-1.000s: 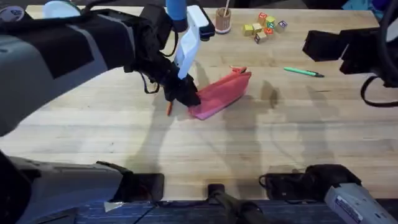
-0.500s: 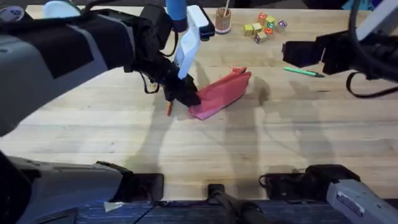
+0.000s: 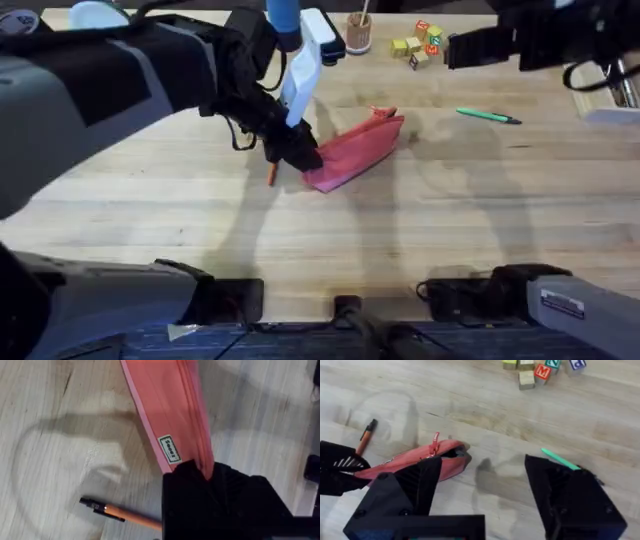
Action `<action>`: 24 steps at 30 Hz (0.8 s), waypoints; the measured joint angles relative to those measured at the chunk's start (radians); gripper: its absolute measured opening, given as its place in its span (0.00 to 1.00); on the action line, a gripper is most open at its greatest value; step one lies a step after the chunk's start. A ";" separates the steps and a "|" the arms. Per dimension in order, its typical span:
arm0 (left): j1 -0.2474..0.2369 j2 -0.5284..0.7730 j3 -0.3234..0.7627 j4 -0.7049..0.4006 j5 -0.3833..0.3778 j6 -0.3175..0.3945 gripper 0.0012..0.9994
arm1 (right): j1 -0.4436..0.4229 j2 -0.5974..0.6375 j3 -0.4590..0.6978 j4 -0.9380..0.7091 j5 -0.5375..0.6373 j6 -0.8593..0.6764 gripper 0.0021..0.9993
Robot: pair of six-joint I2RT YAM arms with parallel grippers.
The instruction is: Unzip the bag, pick up the pens from the table one at a time and place them inside, then zip the bag closed.
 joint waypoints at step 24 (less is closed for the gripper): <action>0.000 0.000 0.000 0.000 0.001 0.000 0.04 | 0.152 0.173 0.140 -0.088 -0.070 -0.091 1.00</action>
